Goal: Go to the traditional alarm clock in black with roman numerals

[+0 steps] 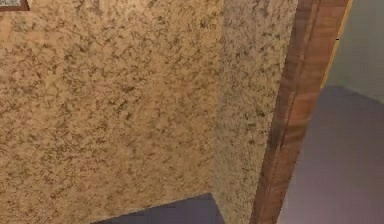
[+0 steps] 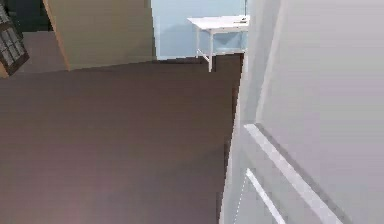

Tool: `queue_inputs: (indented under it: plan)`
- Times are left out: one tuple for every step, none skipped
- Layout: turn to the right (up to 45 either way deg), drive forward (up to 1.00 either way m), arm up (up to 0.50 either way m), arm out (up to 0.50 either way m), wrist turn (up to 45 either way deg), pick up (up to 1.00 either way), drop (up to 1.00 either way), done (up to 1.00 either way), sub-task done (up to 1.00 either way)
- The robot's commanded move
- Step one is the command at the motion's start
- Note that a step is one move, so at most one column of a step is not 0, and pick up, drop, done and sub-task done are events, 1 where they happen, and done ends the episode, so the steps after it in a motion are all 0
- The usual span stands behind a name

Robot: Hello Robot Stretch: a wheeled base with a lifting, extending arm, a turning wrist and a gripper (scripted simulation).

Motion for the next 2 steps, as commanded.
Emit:
queue_inputs:
  plan:
    - [0.0, 0.1, 0.0, 0.0, 0.0, 0.0, 0.0, 0.0, 0.0]
    - [-45.0, 0.0, 0.0, 0.0, 0.0, 0.0, 0.0, 0.0, 0.0]
